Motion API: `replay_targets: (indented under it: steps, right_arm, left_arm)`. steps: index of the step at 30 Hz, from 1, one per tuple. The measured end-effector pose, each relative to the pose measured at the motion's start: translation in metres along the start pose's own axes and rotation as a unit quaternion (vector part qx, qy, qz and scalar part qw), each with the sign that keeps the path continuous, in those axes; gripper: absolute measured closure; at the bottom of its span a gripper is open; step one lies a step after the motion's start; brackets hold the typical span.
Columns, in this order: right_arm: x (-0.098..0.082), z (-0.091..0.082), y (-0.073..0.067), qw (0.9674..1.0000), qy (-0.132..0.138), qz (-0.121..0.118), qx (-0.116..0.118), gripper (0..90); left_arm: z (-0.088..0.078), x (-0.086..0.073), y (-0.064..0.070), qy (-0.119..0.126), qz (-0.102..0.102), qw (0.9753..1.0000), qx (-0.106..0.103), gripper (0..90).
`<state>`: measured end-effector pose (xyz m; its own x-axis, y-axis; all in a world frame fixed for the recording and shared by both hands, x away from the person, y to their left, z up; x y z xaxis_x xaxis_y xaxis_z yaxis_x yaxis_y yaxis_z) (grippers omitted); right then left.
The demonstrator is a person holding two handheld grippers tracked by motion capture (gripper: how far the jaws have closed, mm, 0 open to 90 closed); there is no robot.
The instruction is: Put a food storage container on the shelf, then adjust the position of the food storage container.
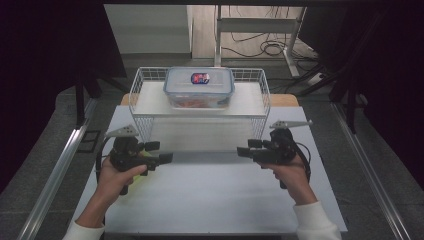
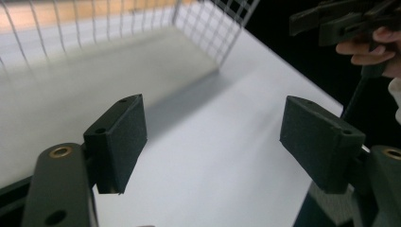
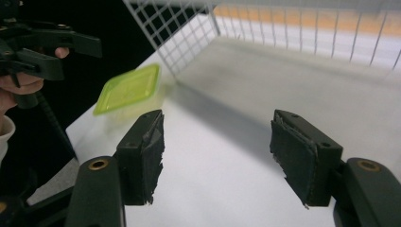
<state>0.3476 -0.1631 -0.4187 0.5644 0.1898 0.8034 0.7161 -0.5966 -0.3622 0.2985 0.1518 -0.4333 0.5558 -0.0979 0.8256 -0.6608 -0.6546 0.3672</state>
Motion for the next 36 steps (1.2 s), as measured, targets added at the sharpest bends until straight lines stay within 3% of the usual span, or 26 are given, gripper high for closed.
replay_targets:
  steps: [6, 14, 21, 27, 29, 34, 36]
  right_arm:
    - [-0.040, -0.001, -0.003, 0.9999, -0.011, 0.006, 0.005, 35.4]
    - [-0.065, 0.008, 0.001, 0.9992, -0.040, 0.004, 0.001, 35.2]
    - [-0.076, 0.007, 0.004, 0.9989, -0.046, 0.006, -0.006, 35.2]
    - [-0.076, 0.001, 0.003, 0.9992, -0.038, 0.004, -0.009, 35.2]
    - [-0.077, 0.002, 0.004, 0.9992, -0.039, 0.002, -0.010, 35.2]
    - [-0.082, 0.005, 0.008, 0.9989, -0.045, 0.009, -0.009, 35.1]
    - [-0.084, 0.006, 0.008, 0.9988, -0.048, 0.012, -0.008, 35.1]
  left_arm:
    - [0.005, -0.028, 0.005, -0.019, -0.013, 0.9997, -0.007, 25.2]
    - [0.018, -0.056, 0.004, -0.064, -0.001, 0.9979, 0.013, 29.9]
    - [0.020, -0.063, 0.007, -0.076, 0.005, 0.9970, 0.016, 42.3]
    - [0.016, -0.070, 0.005, -0.079, 0.005, 0.9965, 0.025, 42.4]
    - [0.015, -0.071, 0.002, -0.089, 0.008, 0.9958, 0.023, 49.3]
    - [0.008, -0.070, -0.006, -0.098, 0.013, 0.9946, 0.032, 81.4]
    - [0.003, -0.067, -0.009, -0.099, 0.014, 0.9944, 0.035, 86.9]
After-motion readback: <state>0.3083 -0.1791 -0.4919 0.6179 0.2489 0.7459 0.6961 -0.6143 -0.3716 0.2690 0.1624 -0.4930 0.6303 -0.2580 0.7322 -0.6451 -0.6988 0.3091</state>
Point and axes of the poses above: each handheld gripper's, and its own axes: z roughly forward along the jaws, x roughly out of its top, y roughly to its right, the point moved 6 cm from there along z, roughly forward along the jaws, and after that the axes turned 4 degrees about y, right-handed, at the moved point
